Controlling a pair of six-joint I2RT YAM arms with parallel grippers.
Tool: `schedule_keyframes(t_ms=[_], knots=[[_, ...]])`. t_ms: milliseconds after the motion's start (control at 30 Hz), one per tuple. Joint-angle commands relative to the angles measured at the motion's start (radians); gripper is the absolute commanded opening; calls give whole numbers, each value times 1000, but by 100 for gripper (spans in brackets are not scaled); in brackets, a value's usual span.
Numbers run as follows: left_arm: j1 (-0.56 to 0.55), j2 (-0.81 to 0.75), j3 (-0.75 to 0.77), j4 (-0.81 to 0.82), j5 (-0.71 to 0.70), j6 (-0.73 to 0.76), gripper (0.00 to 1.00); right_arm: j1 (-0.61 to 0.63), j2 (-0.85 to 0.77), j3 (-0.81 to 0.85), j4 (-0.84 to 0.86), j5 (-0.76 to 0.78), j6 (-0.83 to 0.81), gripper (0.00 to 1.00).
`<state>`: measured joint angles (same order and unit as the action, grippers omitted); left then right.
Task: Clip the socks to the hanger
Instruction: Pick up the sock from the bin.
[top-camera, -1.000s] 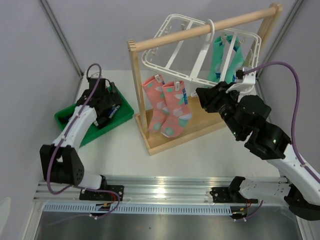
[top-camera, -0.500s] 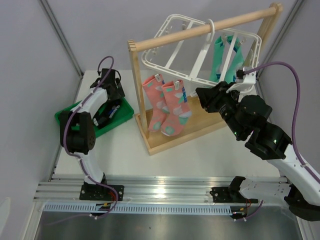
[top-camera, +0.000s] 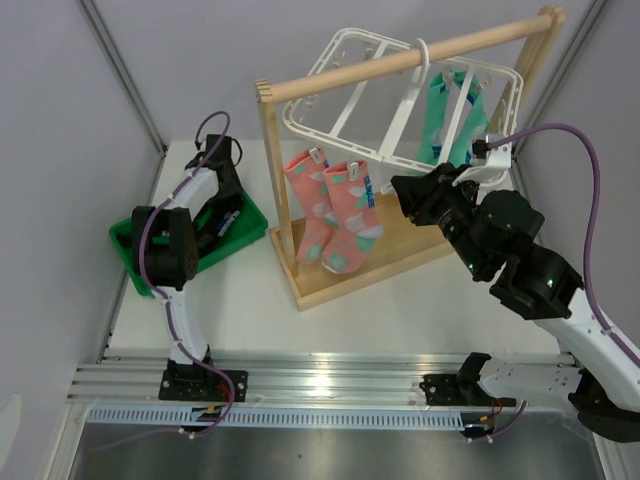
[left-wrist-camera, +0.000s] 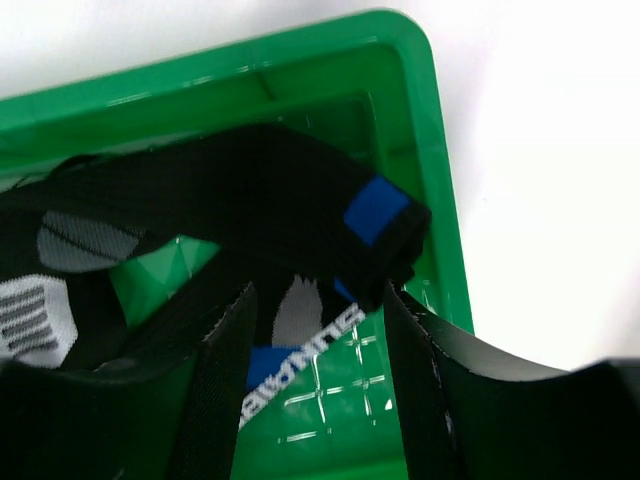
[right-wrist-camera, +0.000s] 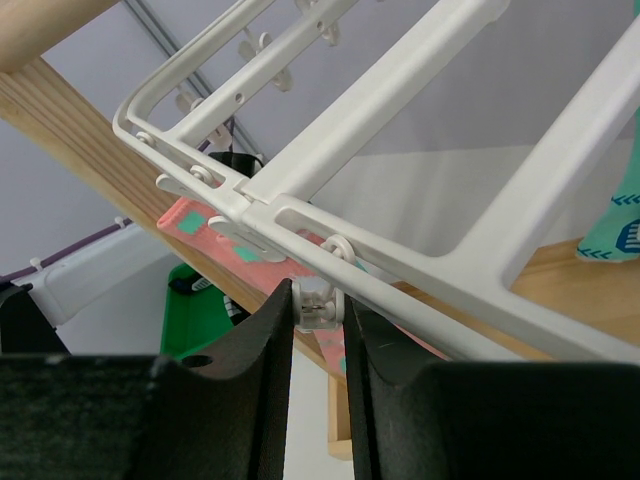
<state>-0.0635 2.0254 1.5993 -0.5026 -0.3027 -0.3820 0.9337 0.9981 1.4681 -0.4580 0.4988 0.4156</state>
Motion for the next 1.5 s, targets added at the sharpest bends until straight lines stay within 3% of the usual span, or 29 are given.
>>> schedule_keyframes(t_ms=[0, 300, 400, 533, 700, 1000, 1300, 1467], knots=[[14, 38, 80, -1, -23, 23, 56, -1, -1, 9, 9, -5, -1, 0], [16, 93, 134, -2, -21, 31, 48, -1, 7, 18, 5, 6, -3, 0], [16, 90, 120, -2, -32, 34, 33, -3, 10, 18, 7, 4, -1, 0], [19, 62, 108, -20, -52, 34, 1, -3, 13, 17, 7, 7, -8, 0], [17, -94, 12, -46, -30, -21, 1, -3, 14, 14, 27, 10, -24, 0], [-73, -565, -157, -243, 80, -153, 1, -16, 2, -11, 76, -20, -55, 0], [-266, -937, -90, -474, 171, -101, 1, -21, -19, -20, 119, -63, -103, 0], [-413, -1054, 10, -530, 273, -107, 1, -21, -21, -20, 127, -89, -109, 0]])
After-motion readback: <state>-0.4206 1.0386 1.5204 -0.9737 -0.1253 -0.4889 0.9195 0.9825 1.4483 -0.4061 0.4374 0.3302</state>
